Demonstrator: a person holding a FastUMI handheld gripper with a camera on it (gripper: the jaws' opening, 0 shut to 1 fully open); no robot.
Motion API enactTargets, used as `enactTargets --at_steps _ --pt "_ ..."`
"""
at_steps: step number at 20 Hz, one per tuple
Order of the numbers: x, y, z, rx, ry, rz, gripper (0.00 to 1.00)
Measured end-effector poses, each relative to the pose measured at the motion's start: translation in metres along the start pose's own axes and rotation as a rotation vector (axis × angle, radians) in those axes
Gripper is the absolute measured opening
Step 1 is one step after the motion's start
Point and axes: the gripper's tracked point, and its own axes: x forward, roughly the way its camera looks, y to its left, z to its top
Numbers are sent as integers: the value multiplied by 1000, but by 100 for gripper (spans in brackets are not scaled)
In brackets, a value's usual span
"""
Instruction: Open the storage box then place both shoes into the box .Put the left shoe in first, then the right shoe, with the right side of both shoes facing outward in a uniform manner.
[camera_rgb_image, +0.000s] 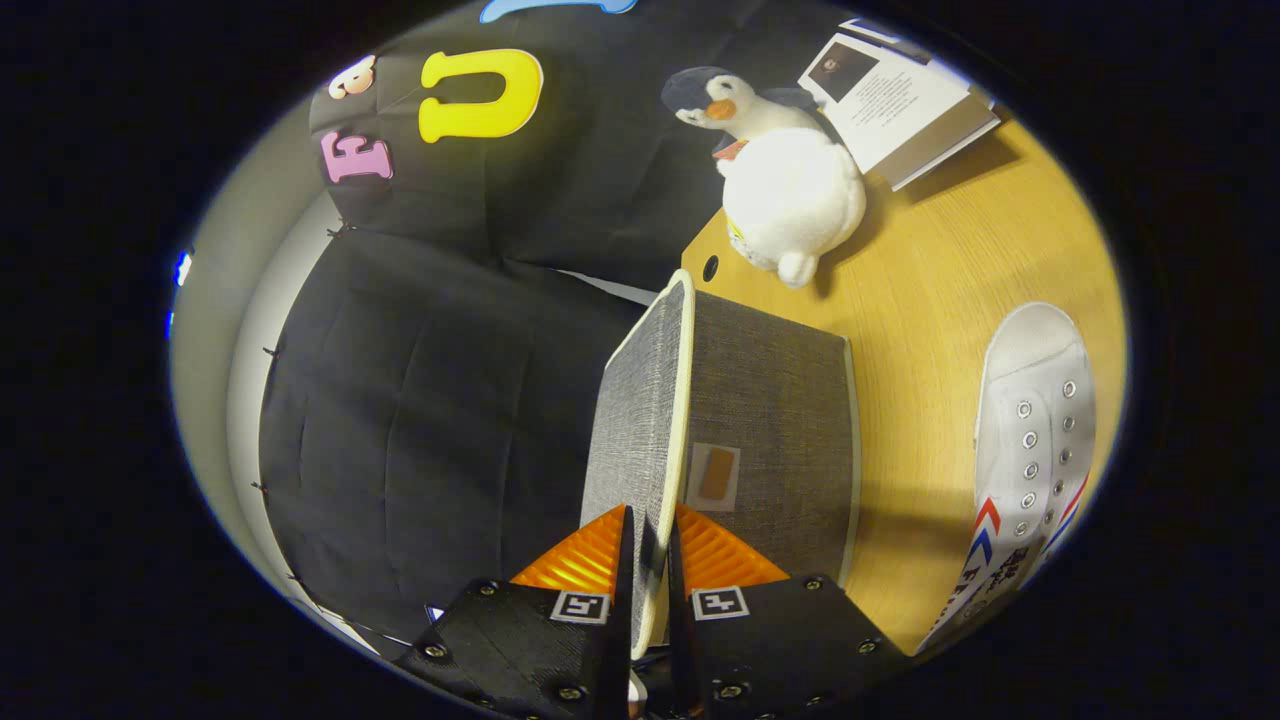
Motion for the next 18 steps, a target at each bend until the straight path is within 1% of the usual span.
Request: enactTargets --at_steps 4,9,13,18 --pt "-6 33 6 -56 9 39 16" --pt "-3 89 17 -152 12 91 16" --pt "19 128 19 -254 36 105 16" --pt "66 176 17 -319 71 126 16"
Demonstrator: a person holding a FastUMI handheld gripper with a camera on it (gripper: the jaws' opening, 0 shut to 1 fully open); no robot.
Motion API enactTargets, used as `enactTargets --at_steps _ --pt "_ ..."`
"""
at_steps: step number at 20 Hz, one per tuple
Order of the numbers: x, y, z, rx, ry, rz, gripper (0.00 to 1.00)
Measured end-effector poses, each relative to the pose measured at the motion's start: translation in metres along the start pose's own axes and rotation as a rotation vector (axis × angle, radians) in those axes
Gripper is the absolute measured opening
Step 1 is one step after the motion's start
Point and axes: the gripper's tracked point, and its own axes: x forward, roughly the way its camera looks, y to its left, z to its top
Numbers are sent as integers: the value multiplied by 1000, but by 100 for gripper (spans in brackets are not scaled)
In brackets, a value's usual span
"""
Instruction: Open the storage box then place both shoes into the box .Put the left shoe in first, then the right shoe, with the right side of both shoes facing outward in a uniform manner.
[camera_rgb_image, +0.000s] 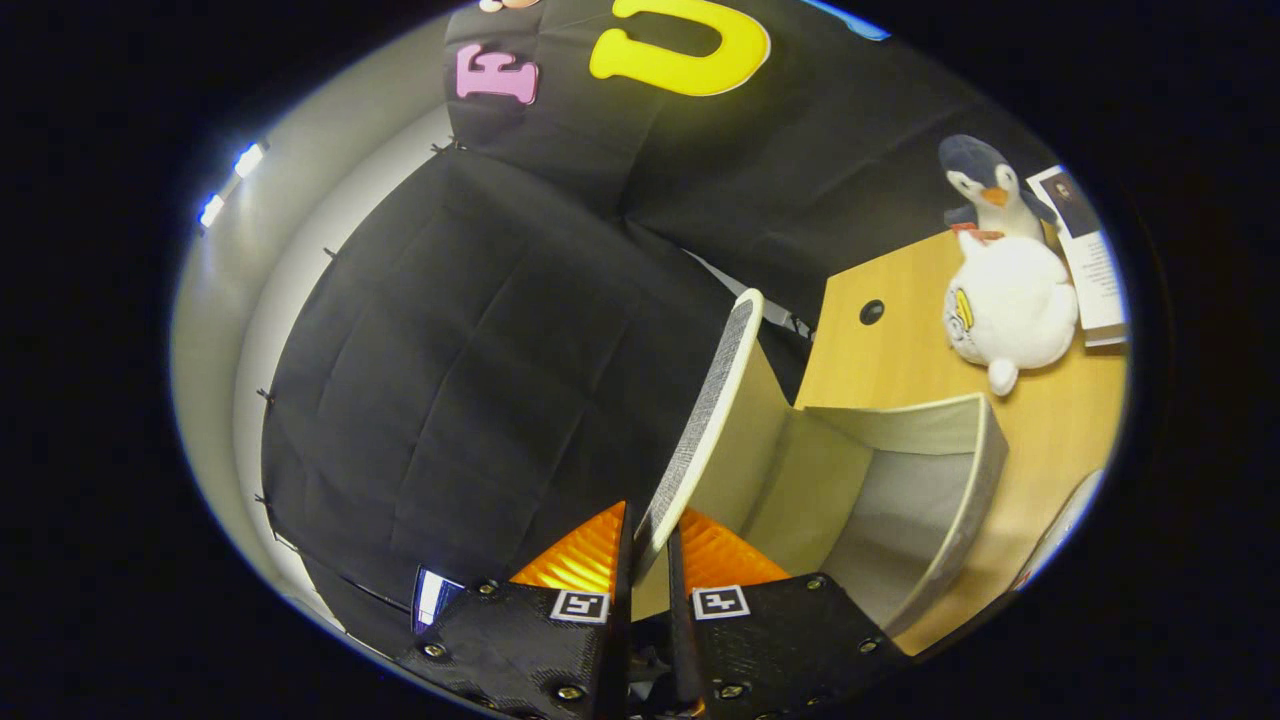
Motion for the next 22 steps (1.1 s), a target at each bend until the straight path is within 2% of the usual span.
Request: enactTargets --at_steps 4,7,9,10,11,13,14,15,16,19,22 --pt "42 30 0 -33 21 -8 17" --pt "89 31 -5 -50 40 -42 17" --pt "100 33 -1 -134 53 -76 36" --pt "107 34 -3 -159 63 -84 40" --pt "111 33 -7 -171 74 -100 50" --pt "110 34 -8 -164 76 -110 68" --pt "111 35 -6 -159 71 -121 68" --pt "110 33 -4 -155 63 -129 81" --pt "106 32 -2 -150 56 -132 89" --pt "83 25 5 -144 35 -148 90" --pt "50 8 22 -165 -3 -208 92"
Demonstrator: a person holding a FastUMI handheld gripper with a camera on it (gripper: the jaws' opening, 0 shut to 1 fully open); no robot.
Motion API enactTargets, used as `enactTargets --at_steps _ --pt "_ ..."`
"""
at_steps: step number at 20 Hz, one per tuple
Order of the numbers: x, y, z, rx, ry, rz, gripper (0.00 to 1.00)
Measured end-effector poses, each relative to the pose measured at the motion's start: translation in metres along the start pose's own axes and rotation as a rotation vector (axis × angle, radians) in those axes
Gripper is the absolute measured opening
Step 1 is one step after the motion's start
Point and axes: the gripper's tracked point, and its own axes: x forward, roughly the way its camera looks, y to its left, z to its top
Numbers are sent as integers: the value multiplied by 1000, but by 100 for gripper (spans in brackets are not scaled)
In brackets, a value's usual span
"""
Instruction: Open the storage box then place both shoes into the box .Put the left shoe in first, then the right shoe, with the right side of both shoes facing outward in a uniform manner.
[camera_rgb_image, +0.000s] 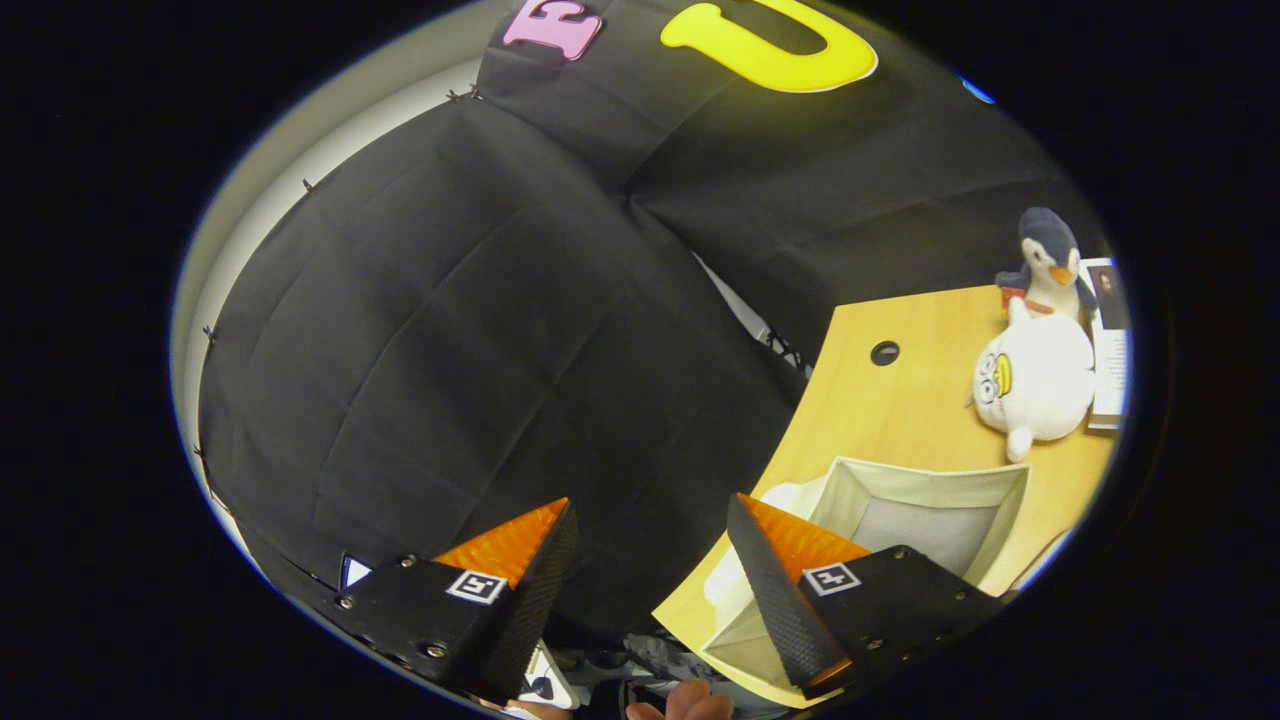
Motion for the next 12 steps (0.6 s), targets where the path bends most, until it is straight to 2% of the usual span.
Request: enactTargets --at_steps 1,6,12 --pt "-9 -9 1 -5 -8 -25 97" --pt "-67 -56 2 -87 -43 -152 97" --pt "-120 -102 -13 -57 -50 -235 97"
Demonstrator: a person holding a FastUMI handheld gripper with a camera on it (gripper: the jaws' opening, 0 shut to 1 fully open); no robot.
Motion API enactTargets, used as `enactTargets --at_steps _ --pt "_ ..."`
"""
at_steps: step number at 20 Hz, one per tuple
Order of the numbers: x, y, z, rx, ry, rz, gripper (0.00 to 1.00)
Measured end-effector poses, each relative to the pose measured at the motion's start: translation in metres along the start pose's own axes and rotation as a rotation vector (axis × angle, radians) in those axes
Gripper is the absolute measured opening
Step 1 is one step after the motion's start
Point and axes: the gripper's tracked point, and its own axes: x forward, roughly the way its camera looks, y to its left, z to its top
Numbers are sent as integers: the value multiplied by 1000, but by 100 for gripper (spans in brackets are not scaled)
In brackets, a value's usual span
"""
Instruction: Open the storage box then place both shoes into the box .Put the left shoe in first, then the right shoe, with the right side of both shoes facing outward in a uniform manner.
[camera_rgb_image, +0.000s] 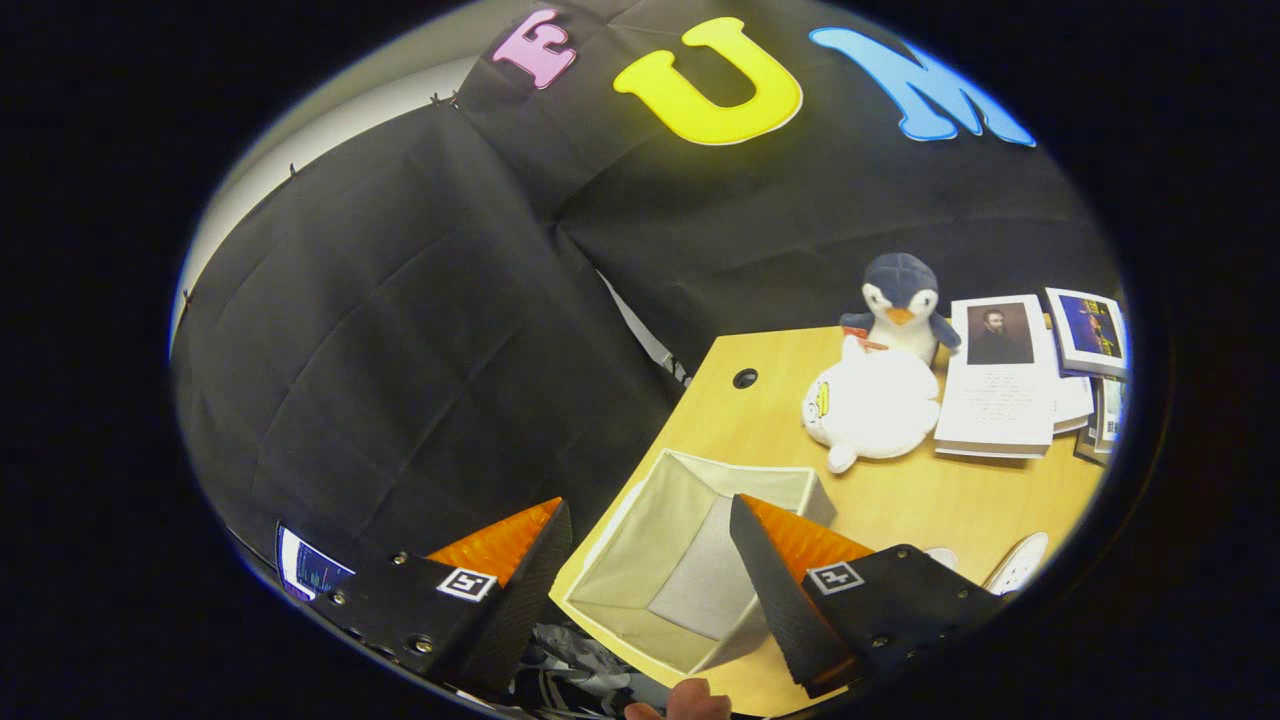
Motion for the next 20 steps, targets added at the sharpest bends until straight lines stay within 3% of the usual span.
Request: enactTargets --at_steps 9,20 --pt "-50 -103 -65 66 98 -201 97" --pt "-74 -175 -144 162 231 -327 97"
